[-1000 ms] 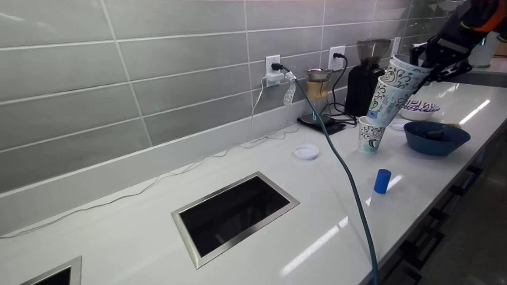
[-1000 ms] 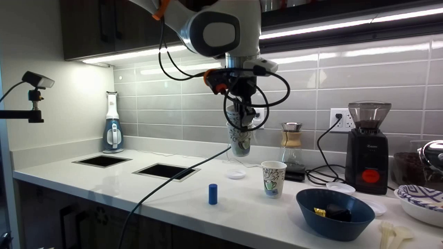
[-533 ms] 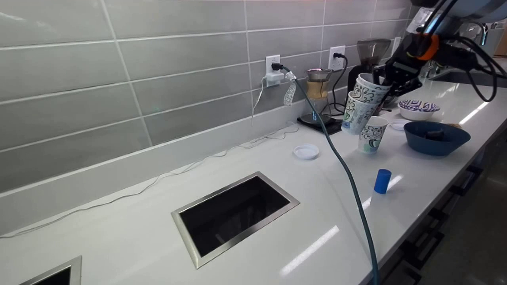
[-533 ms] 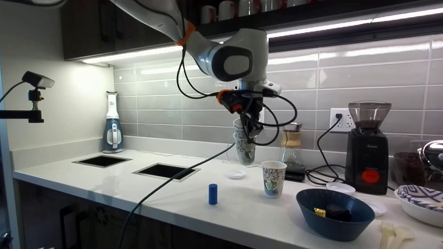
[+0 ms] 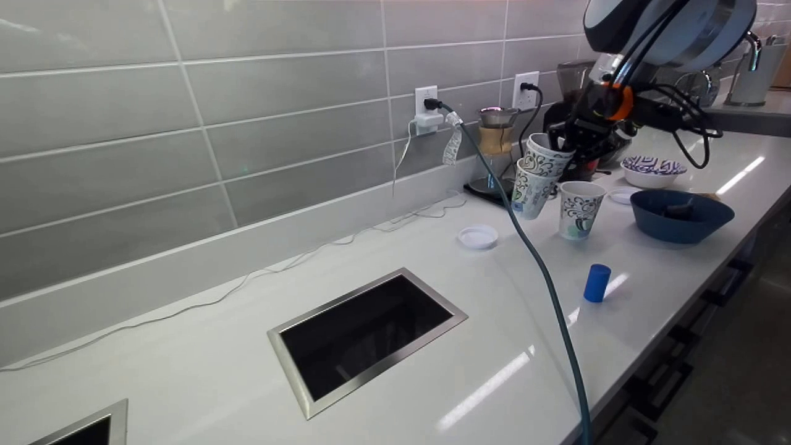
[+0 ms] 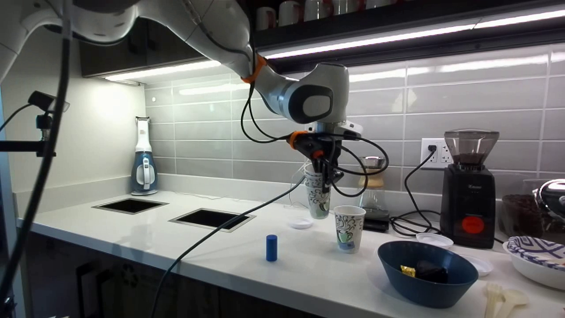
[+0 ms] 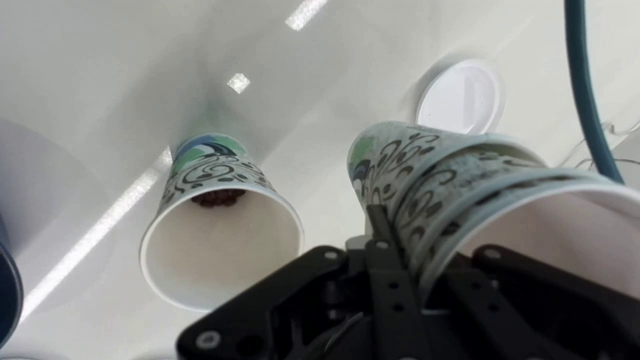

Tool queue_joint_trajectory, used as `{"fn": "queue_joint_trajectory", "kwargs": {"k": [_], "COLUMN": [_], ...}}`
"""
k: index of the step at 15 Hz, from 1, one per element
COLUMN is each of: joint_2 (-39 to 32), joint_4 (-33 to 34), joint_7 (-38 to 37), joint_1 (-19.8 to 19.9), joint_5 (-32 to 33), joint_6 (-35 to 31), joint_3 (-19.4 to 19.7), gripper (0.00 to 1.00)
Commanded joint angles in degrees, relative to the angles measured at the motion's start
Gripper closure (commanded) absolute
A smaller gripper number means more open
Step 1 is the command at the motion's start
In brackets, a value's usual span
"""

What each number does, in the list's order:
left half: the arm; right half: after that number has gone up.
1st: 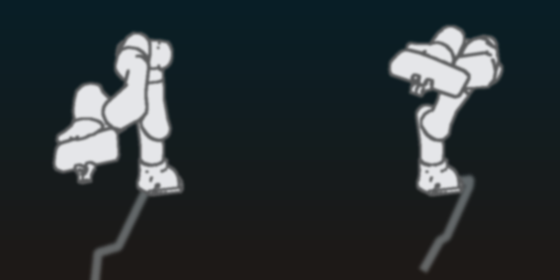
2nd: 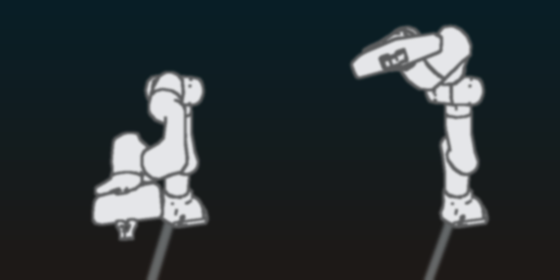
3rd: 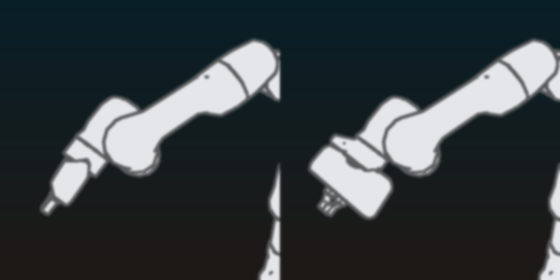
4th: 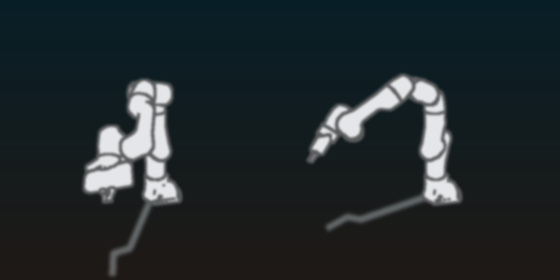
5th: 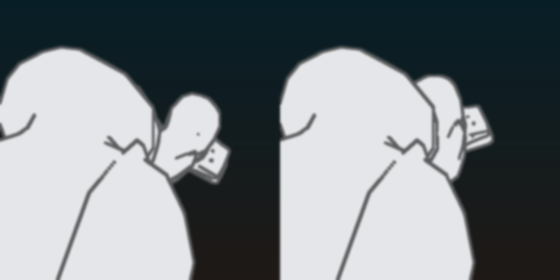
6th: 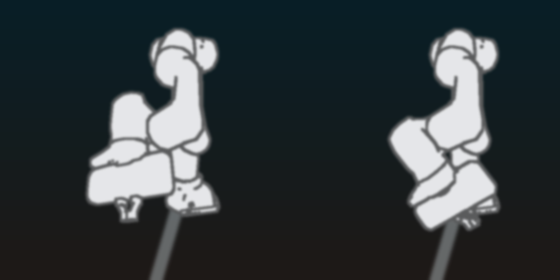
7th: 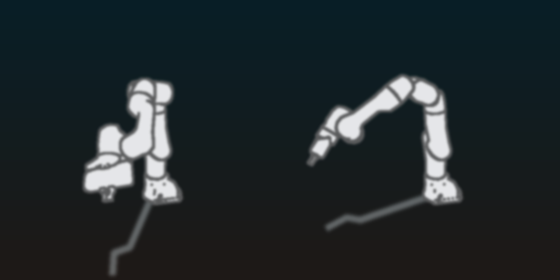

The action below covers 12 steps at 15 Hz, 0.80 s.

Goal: Take the stack of cups off the blue cup and put them on the counter

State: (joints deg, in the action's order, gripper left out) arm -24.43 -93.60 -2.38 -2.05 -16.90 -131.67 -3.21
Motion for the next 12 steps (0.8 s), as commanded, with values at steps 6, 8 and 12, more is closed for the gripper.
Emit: {"fn": "queue_joint_trajectory", "kwargs": {"k": [6, 8, 12], "joint_2": [-9.3, -10.4, -11.9], "joint_4": [12.0, 13.4, 15.7], "joint_7": [1.0, 1.0, 1.2], "joint_1": [0.4, 0.3, 0.0], "joint_5": [4.0, 4.4, 6.1], "joint_6": [7.0, 8.8, 11.0], "joint_3": [-0.5, -0.4, -0.1], "gripper": [0.99, 0.99, 0.99]}}
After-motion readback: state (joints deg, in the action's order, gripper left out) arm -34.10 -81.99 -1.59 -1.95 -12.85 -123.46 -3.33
